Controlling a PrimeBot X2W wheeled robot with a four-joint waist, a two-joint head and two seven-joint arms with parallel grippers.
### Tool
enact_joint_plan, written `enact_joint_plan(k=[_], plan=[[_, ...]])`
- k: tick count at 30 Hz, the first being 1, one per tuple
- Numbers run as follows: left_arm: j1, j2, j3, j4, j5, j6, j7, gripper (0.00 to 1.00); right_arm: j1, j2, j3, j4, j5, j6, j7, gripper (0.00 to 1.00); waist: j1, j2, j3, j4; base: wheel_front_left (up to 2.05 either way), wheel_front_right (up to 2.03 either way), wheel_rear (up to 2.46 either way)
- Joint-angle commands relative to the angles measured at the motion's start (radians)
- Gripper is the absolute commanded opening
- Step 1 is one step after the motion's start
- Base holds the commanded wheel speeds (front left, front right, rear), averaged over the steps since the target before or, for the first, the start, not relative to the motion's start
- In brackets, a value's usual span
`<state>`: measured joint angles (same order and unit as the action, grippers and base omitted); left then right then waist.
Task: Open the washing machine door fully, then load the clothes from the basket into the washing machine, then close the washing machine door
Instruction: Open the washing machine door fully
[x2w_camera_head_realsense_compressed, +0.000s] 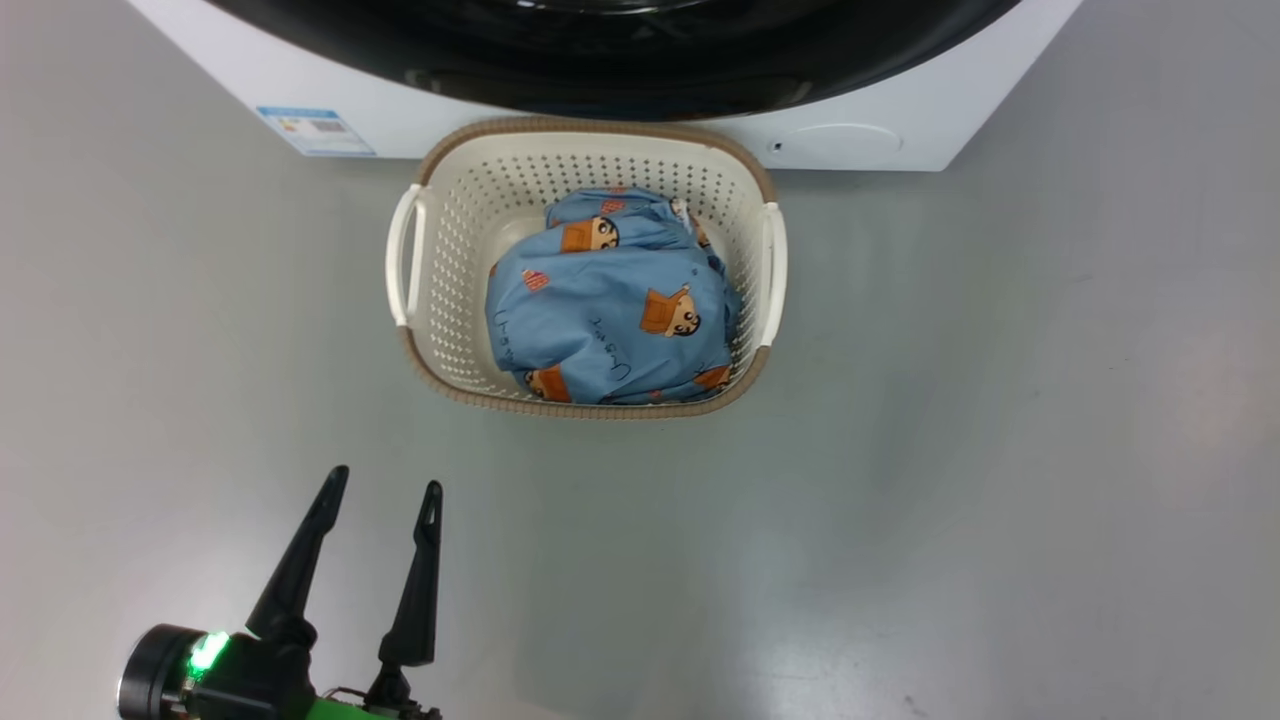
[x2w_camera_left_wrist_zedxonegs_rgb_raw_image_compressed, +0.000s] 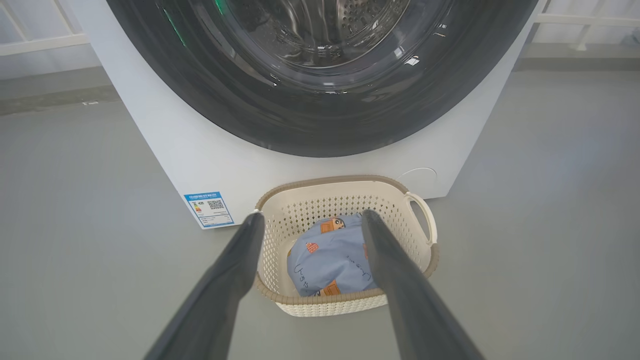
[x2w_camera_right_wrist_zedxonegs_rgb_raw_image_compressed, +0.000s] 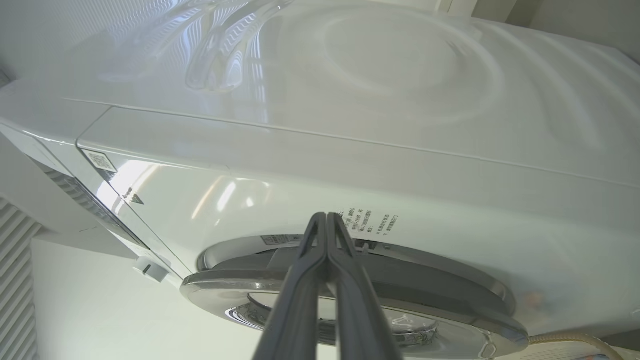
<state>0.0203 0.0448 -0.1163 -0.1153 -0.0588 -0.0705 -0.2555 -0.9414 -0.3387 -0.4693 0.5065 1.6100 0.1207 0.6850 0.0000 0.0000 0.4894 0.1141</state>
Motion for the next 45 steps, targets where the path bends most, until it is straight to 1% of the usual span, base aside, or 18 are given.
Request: enact_joint_plan(k=[1,12,17,25,39,45], plan=[[-0.003,0.006,0.026,-0.03,-0.005,0.009,-0.006,1.0,-0.04,-0.016,0.029,-0.037,-0.012,0.01,0.018,0.0,0.0,0.0,0.016,0.02,0.0,0.0,0.0],[0.007,0.006,-0.001,-0.044,-0.031,0.038,-0.006,1.0,-0.145,-0.011,0.112,-0.061,-0.051,0.01,0.054,0.0,0.0,0.0,0.056,0.069,0.0,0.0,0.0],[0.009,0.006,-0.017,-0.044,-0.035,0.043,-0.006,1.0,-0.17,-0.003,0.147,-0.068,-0.064,0.01,0.068,0.0,0.0,0.0,0.069,0.091,0.0,0.0,0.0],[0.009,0.006,-0.037,-0.052,-0.051,0.066,-0.006,1.0,-0.197,-0.002,0.176,-0.08,-0.068,0.01,0.085,0.0,0.0,0.0,0.094,0.113,0.0,0.0,0.0],[0.005,0.005,-0.08,-0.055,-0.085,0.094,-0.006,1.0,-0.242,-0.036,0.206,-0.065,-0.091,0.01,0.091,0.0,0.0,0.0,0.123,0.146,0.0,0.0,0.0],[-0.006,0.005,-0.09,-0.05,-0.099,0.105,-0.006,1.0,-0.26,-0.037,0.226,-0.061,-0.097,0.01,0.097,0.0,0.0,0.0,0.132,0.157,0.0,0.0,0.0]])
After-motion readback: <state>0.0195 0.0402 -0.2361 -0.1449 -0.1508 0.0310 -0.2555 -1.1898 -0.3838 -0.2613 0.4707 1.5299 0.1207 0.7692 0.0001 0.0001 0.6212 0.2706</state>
